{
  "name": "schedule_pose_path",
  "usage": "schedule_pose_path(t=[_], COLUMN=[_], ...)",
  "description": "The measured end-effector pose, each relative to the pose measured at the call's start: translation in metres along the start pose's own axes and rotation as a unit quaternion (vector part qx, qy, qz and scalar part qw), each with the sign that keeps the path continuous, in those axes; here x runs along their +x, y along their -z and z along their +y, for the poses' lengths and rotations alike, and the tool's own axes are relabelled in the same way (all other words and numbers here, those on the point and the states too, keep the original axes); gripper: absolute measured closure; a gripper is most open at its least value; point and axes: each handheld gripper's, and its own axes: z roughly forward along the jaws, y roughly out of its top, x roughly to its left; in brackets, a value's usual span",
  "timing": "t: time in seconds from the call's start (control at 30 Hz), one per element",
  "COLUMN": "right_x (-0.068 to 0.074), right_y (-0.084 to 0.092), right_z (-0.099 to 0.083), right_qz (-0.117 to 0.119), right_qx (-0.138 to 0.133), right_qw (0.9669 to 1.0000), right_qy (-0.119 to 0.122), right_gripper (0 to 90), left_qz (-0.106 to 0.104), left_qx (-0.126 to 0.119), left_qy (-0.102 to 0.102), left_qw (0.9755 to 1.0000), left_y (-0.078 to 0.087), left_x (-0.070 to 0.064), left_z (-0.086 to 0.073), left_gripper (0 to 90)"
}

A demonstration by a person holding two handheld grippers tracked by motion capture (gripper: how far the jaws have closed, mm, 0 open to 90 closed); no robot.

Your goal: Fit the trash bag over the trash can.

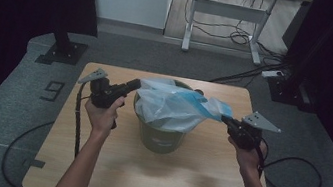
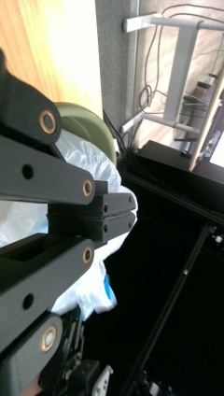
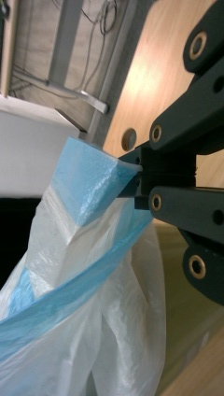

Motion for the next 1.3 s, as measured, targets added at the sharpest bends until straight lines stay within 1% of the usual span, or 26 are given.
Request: schedule_pose_path(t=[0.07, 0.2, 0.23, 0.27, 0.33, 0.43, 0.47, 0.5, 0.53, 0.57, 0.63, 0.67, 0.83, 0.9, 1.0, 1.17, 1.3], right_x=[-0.001, -0.002, -0.001, -0.001, 0.001, 0.006, 0.01, 0.01, 0.013, 0.013, 0.016, 0.017, 0.02, 0.021, 0.023, 0.027, 0.029], right_y=[0.002, 0.005, 0.006, 0.006, 0.008, 0.013, 0.015, 0.015, 0.017, 0.017, 0.019, 0.019, 0.017, 0.016, 0.016, 0.018, 0.019], right_z=[0.0, -0.002, -0.003, -0.004, -0.006, -0.01, -0.017, -0.017, -0.026, -0.026, -0.036, -0.045, -0.052, -0.054, -0.058, -0.065, -0.069], right_qz=[-0.009, -0.013, -0.013, -0.012, -0.004, 0.018, 0.029, 0.029, 0.038, 0.038, 0.051, 0.066, 0.076, 0.077, 0.083, 0.096, 0.099], right_qx=[0.0, -0.01, -0.012, -0.013, -0.017, -0.022, -0.019, -0.019, -0.013, -0.013, -0.009, -0.006, -0.003, -0.001, 0.005, 0.013, 0.018], right_qw=[1.0, 0.9999, 0.9998, 0.9998, 0.9998, 0.9995, 0.9994, 0.9994, 0.9992, 0.9992, 0.9986, 0.9974, 0.9966, 0.9965, 0.996, 0.9949, 0.9946], right_qy=[0.0, -0.003, -0.003, -0.005, -0.005, -0.009, -0.005, -0.005, -0.006, -0.006, -0.013, -0.027, -0.031, -0.033, -0.032, -0.028, -0.026], right_gripper=[88.7, 88.7, 88.6, 88.6, 88.6, 88.5, 88.4, 88.4, 88.4, 88.4, 88.4, 88.4, 88.4, 88.4, 88.4, 88.5, 88.5], left_qz=[-0.003, -0.01, -0.014, -0.023, -0.03, -0.04, -0.041, -0.042, -0.044, -0.048, -0.051, -0.052, -0.063, -0.058, -0.06, -0.061, -0.057], left_qx=[0.0, 0.007, 0.009, 0.013, 0.017, 0.022, 0.025, 0.028, 0.03, 0.032, 0.039, 0.042, 0.041, 0.041, 0.04, 0.046, 0.057], left_qy=[-0.001, -0.008, -0.007, -0.004, -0.002, -0.003, -0.006, -0.008, -0.007, -0.005, -0.009, -0.008, 0.0, 0.001, 0.007, 0.016, 0.011], left_qw=[1.0, 0.9999, 0.9998, 0.9997, 0.9994, 0.999, 0.9988, 0.9987, 0.9986, 0.9983, 0.9979, 0.9977, 0.9972, 0.9974, 0.9974, 0.9969, 0.9967], left_y=[0.004, 0.012, 0.013, 0.015, 0.018, 0.025, 0.027, 0.029, 0.032, 0.034, 0.036, 0.038, 0.042, 0.045, 0.05, 0.053, 0.056], left_x=[0.0, -0.001, -0.001, -0.001, -0.002, -0.003, -0.003, -0.003, -0.004, -0.003, -0.004, -0.003, 0.0, 0.002, 0.006, 0.013, 0.016], left_z=[0.001, -0.003, -0.005, -0.006, -0.009, -0.015, -0.016, -0.018, -0.021, -0.023, -0.028, -0.031, -0.039, -0.041, -0.045, -0.051, -0.054], left_gripper=[89.7, 89.7, 89.7, 89.7, 89.7, 89.6, 89.6, 89.6, 89.6, 89.6, 89.6, 89.6, 89.6, 89.6, 89.7, 89.7, 89.7])
